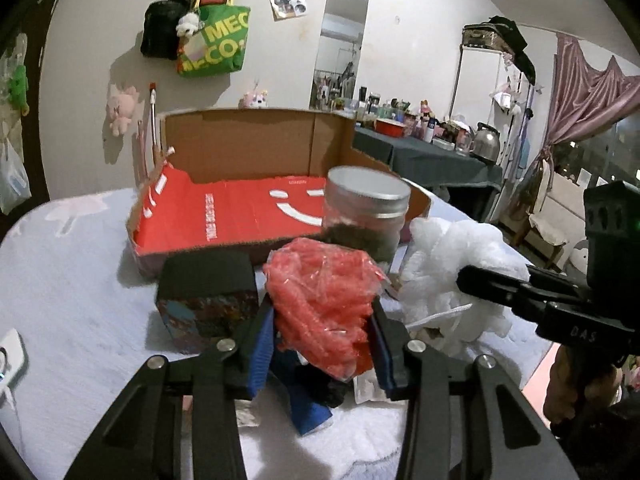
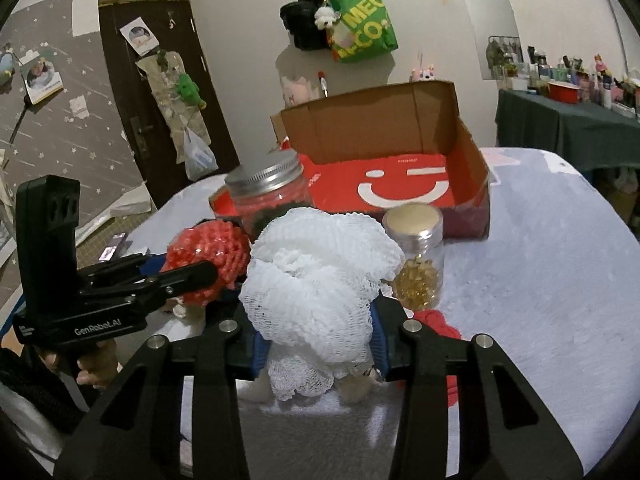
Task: Organize soft objects
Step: 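Grasp the red mesh puff with the left tool while the right tool grasps the white puff, then carry both puffs into the red box and open both tools to release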
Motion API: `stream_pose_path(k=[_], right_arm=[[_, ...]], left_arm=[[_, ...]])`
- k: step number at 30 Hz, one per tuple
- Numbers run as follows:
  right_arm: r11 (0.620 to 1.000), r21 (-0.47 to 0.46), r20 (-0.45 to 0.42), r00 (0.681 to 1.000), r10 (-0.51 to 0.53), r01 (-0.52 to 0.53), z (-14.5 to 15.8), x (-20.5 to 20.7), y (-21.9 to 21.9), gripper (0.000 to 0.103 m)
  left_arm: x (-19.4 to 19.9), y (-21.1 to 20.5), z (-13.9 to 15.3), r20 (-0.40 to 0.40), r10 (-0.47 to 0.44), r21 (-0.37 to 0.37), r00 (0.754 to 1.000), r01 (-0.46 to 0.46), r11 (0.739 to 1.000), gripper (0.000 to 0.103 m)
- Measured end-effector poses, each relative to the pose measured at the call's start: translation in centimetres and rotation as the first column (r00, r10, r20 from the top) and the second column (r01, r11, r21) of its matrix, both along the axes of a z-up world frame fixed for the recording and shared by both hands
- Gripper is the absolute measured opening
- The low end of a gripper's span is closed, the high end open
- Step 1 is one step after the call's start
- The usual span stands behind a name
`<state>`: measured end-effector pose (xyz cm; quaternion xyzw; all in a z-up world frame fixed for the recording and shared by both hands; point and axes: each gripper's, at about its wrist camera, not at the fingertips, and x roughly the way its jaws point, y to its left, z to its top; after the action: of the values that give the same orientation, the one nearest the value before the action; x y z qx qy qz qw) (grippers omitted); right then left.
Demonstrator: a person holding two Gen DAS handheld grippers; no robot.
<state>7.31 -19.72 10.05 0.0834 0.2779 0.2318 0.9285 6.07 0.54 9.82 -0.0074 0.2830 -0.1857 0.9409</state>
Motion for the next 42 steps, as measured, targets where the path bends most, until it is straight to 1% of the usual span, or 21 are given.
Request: stream_pose_path(k=[8,12,17,23,28,31,34,37,42], right_arm=[[1.0,0.012,0.055,0.998,-0.007,0.007,2.5,-0.4,-1.1,0.038],[1.0,-0.005,0.092,0.996,-0.01,0.01,4.0,-0.3,-1.7,0.038],[1.0,-0.002,0.12,0.993,0.008,-0.008,6.0,0.9,-2.4,0.038],[0.999,-0.026,0.134,0.99,0.041,-0.038,8.0,3.5,-2.6,0.038],[0.995,-0.068,0.124,0.989,0.075,-0.067,9.7,6.7,-2.3,0.038],[0.991,-0.104,0.108,0.99,0.09,-0.079,10.5,9.5,-1.8,0.038],[0.987,-0.136,0.085,0.991,0.103,-0.091,10.7,12.4,-1.0,0.038],[0.98,-0.168,0.04,0.993,0.113,-0.105,10.4,15.9,-0.1,0.038],[0.967,-0.227,-0.052,0.993,0.103,-0.113,8.7,22.2,1.5,0.038]], left_arm=[[0.1,1.1,2.1,0.051,-0.002,0.024,0.999,0.001,1.0,0.044],[0.7,1.5,3.0,0.067,-0.02,0.037,0.998,0.018,0.999,0.044],[2.1,1.9,4.5,0.084,-0.046,0.058,0.995,0.041,0.997,0.044],[4.2,2.0,6.3,0.102,-0.075,0.095,0.992,0.065,0.993,0.044],[7.3,1.9,7.9,0.093,-0.103,0.137,0.99,0.09,0.987,0.044],[9.6,1.9,8.3,0.073,-0.115,0.16,0.991,0.102,0.982,0.044],[12.5,1.7,8.3,0.025,-0.126,0.174,0.992,0.12,0.977,0.044],[15.7,1.4,7.9,-0.019,-0.125,0.201,0.992,0.126,0.972,0.044],[21.1,0.8,6.2,-0.109,-0.12,0.232,0.987,0.143,0.962,0.045]])
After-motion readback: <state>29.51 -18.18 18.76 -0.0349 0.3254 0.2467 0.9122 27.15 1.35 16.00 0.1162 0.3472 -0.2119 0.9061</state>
